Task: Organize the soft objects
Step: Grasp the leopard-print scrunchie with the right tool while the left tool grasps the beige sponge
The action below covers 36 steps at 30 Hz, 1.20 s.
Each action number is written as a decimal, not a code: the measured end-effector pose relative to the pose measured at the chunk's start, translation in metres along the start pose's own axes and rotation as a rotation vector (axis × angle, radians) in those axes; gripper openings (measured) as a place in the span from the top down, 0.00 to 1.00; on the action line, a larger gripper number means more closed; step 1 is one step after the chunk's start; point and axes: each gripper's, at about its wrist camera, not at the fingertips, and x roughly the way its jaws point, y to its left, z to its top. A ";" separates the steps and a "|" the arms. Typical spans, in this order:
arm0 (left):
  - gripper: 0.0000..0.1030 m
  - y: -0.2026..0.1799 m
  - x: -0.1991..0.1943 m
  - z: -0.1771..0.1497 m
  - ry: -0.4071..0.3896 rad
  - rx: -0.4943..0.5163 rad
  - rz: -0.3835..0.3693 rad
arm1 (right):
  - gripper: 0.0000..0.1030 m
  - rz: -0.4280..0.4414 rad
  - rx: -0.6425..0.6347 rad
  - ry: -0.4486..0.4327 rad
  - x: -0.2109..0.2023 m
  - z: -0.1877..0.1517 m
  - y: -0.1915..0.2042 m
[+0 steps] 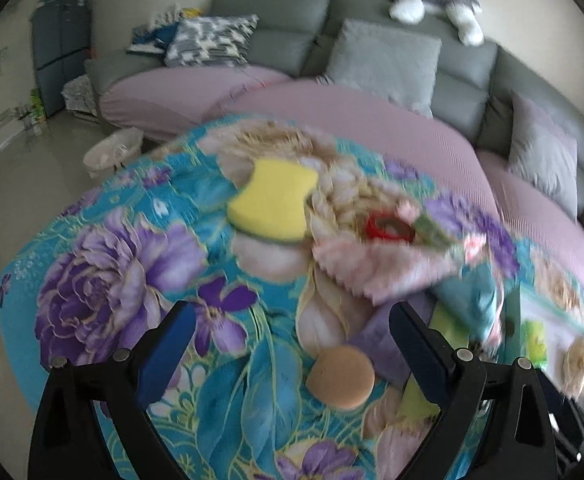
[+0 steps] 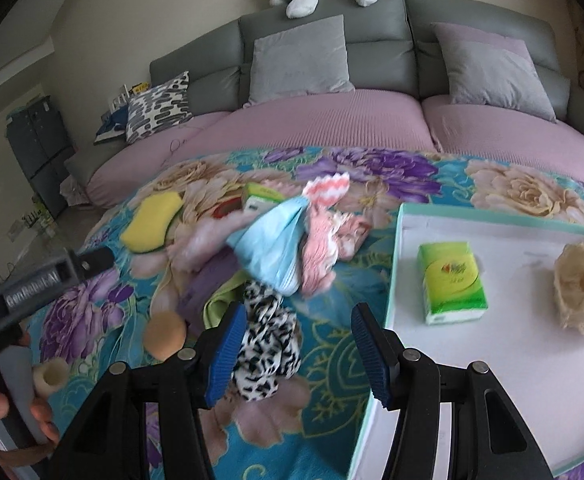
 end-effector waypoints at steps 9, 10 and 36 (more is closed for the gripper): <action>0.05 -0.012 0.020 -0.013 0.115 0.065 -0.024 | 0.44 0.006 -0.026 0.053 0.011 -0.010 0.012; 0.05 -0.013 0.022 -0.014 0.125 0.071 -0.026 | 0.44 0.003 -0.026 0.058 0.012 -0.010 0.012; 0.51 -0.038 0.049 -0.029 0.242 0.171 -0.086 | 0.64 0.074 0.049 0.154 0.047 -0.013 0.001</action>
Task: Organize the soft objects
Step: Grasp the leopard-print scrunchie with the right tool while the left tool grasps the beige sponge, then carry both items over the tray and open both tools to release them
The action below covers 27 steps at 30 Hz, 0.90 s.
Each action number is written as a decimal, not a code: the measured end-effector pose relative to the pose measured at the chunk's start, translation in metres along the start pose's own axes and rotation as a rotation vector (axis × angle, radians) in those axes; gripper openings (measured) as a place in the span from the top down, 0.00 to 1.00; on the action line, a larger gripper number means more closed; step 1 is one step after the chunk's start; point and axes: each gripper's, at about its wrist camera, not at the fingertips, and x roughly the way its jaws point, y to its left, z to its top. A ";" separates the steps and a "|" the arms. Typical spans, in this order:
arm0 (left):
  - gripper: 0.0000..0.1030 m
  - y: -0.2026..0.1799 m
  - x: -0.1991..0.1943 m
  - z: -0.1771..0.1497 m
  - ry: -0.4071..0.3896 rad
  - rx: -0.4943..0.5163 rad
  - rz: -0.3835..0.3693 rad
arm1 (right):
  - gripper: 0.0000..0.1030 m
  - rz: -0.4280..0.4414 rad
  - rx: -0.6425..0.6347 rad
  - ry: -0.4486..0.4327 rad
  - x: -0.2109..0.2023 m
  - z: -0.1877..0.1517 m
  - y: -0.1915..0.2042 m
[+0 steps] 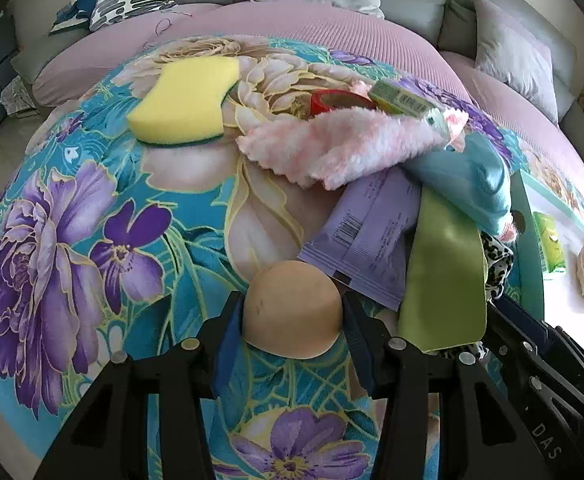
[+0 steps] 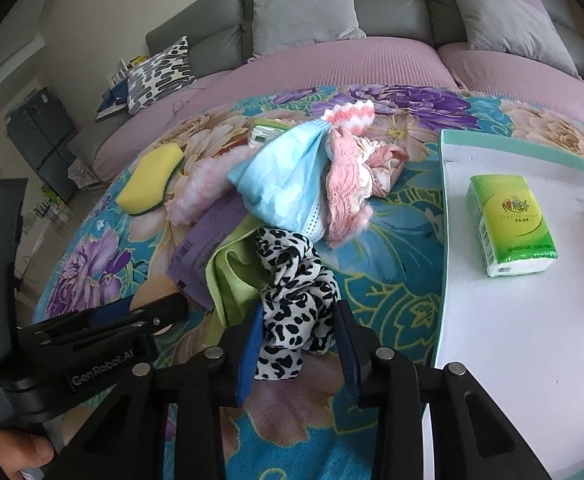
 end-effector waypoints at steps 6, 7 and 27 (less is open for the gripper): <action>0.51 0.012 -0.007 0.002 -0.021 -0.016 0.007 | 0.71 -0.004 -0.002 -0.004 -0.002 0.000 0.001; 0.51 0.013 -0.008 0.003 -0.022 -0.017 0.007 | 0.75 -0.001 -0.003 -0.008 -0.003 0.000 0.001; 0.51 0.026 -0.059 0.013 -0.235 -0.114 0.003 | 0.86 0.019 0.007 -0.181 -0.068 0.014 -0.006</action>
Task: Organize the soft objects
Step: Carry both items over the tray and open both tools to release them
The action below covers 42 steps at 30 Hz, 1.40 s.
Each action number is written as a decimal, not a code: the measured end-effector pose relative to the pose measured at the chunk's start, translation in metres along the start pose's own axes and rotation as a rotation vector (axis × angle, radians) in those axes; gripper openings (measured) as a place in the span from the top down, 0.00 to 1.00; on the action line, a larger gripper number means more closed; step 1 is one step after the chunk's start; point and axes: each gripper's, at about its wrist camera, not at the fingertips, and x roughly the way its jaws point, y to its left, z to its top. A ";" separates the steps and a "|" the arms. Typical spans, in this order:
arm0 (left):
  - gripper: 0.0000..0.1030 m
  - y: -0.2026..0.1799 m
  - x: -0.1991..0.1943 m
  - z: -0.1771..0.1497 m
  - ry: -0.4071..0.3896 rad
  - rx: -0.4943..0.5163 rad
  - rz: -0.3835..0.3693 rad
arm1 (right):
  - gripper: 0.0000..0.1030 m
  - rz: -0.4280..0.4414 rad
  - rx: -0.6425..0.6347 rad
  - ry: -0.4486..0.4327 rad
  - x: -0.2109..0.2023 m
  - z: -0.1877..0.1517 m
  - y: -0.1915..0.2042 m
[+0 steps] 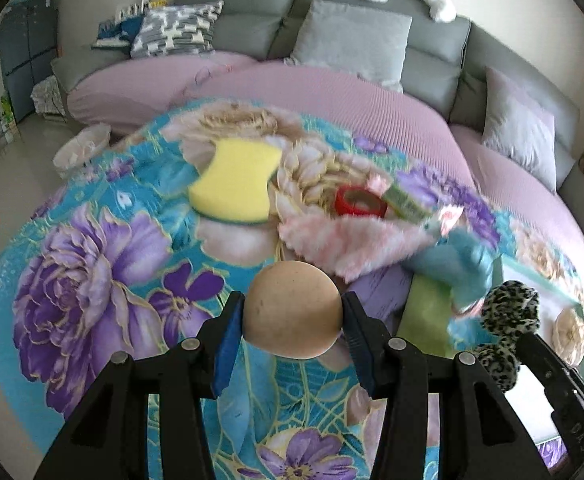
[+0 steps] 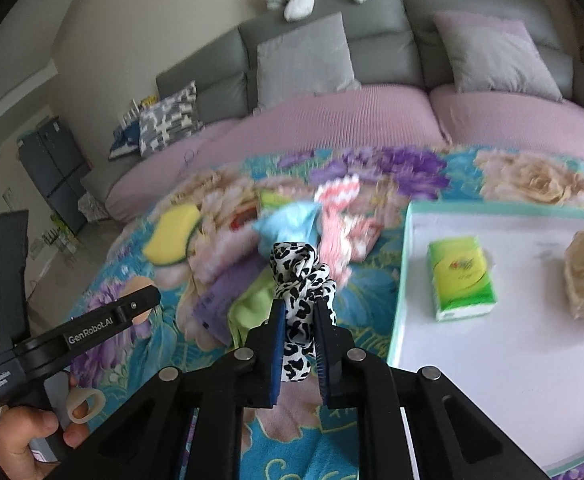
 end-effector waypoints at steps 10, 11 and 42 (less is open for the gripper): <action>0.51 -0.046 -0.022 0.002 -0.087 0.093 -0.080 | 0.86 -0.072 0.029 -0.067 -0.027 0.006 -0.020; 0.51 -0.058 -0.024 0.000 -0.094 0.122 -0.099 | 0.86 -0.089 0.039 -0.074 -0.030 0.008 -0.026; 0.51 -0.251 0.015 -0.073 0.024 0.551 -0.300 | 0.86 -0.599 0.383 -0.097 -0.119 -0.019 -0.203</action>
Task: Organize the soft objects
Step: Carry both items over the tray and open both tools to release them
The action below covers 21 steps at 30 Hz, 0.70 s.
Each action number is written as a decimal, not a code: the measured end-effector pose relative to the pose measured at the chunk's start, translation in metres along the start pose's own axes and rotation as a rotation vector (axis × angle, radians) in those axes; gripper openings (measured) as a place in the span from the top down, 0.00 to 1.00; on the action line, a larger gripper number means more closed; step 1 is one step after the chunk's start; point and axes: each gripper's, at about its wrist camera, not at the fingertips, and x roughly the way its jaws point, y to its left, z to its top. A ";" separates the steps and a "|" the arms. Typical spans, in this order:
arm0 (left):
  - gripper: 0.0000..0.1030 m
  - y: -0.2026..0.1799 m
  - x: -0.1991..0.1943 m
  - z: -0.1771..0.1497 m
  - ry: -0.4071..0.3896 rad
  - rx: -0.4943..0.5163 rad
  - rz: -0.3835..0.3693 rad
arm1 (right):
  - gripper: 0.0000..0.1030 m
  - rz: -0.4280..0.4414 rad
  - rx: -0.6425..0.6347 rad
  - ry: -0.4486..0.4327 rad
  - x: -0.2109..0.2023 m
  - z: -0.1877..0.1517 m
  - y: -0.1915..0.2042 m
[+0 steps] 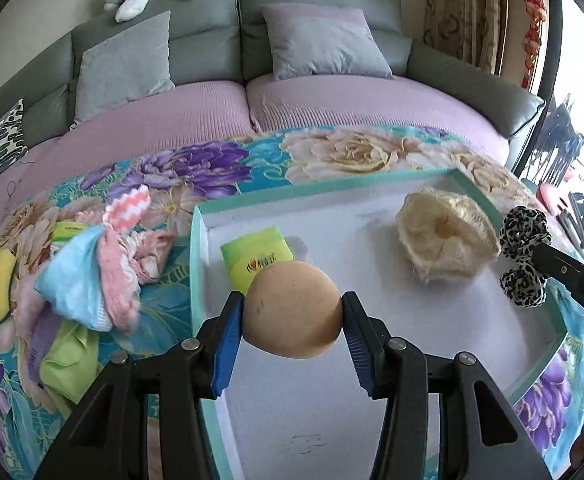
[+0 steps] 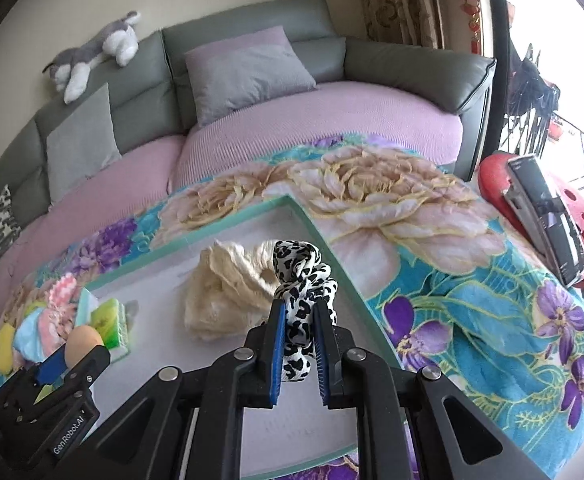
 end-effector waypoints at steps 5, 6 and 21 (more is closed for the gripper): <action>0.50 0.003 0.005 -0.003 -0.006 -0.011 0.005 | 0.83 -0.010 0.000 0.023 0.006 -0.002 0.001; 0.50 0.004 0.006 -0.003 -0.005 -0.014 0.005 | 0.83 -0.012 0.001 0.025 0.007 -0.002 0.001; 0.24 0.016 -0.010 0.000 -0.068 -0.062 -0.037 | 0.60 -0.024 0.004 -0.007 -0.001 0.000 0.006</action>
